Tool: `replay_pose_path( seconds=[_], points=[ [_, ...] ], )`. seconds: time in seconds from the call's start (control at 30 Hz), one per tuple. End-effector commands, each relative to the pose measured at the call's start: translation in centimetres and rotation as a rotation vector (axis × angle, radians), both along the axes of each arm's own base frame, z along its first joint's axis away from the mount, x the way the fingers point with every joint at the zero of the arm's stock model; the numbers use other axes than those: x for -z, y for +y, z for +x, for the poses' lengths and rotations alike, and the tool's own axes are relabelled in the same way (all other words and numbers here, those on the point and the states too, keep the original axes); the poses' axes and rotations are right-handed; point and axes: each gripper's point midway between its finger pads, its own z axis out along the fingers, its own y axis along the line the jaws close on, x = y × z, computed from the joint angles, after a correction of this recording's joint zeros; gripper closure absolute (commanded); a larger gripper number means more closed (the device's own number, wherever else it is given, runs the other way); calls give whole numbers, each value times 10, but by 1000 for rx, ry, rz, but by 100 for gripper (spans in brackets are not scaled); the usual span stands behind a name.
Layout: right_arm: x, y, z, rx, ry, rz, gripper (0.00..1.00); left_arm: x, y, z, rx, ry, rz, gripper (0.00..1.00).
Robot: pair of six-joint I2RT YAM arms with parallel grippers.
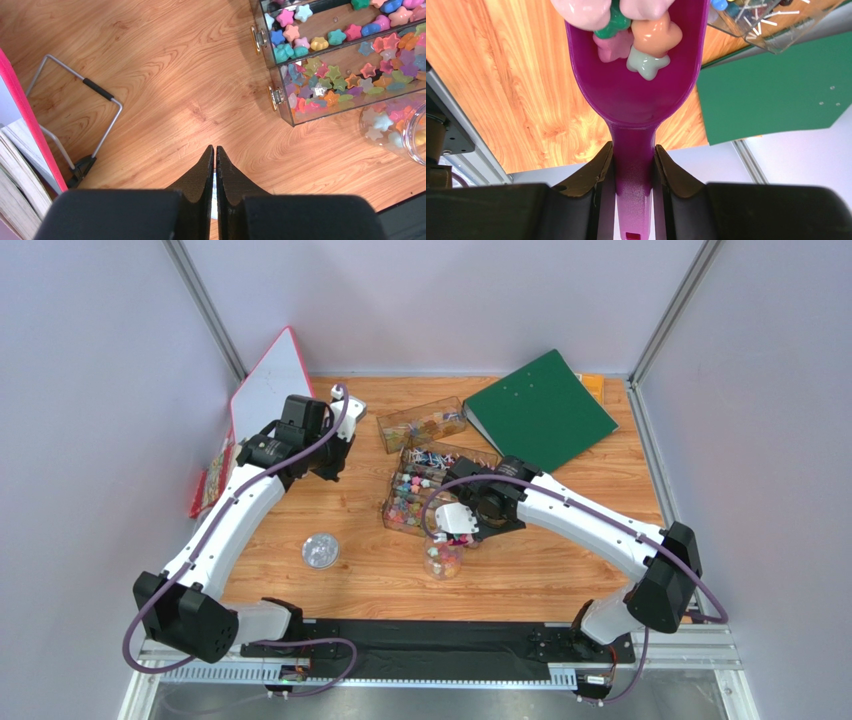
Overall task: Pack the candies
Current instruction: Place the fake candies in the packing bottle.
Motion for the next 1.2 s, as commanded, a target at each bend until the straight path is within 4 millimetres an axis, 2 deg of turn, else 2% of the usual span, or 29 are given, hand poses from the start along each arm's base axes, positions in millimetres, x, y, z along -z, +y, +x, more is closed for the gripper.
replay_pose_path(
  seconds=[0.0, 0.5, 0.53, 0.67, 0.77, 0.87, 1.17],
  points=[
    [-20, -39, -18, 5, 28, -189, 100, -18, -3, 2, -16, -60, -53, 92],
    [-39, -59, -27, -63, -48, -329, 100, -25, -7, 8, -20, -71, -76, 85],
    [-39, -60, -27, -67, -59, -339, 100, -25, -8, 8, -16, -69, -77, 83],
    [-42, -60, -26, -91, -86, -359, 100, -27, -10, 6, 5, -73, -84, 35],
    [-43, -59, -25, -106, -98, -371, 100, -29, -11, 5, 11, -74, -90, 21],
    [-46, -57, -23, -125, -113, -383, 100, -29, -10, 6, 6, -78, -85, 18],
    [-50, -57, -19, -159, -133, -414, 100, -35, -8, 6, -4, -97, -84, 18]
  ],
)
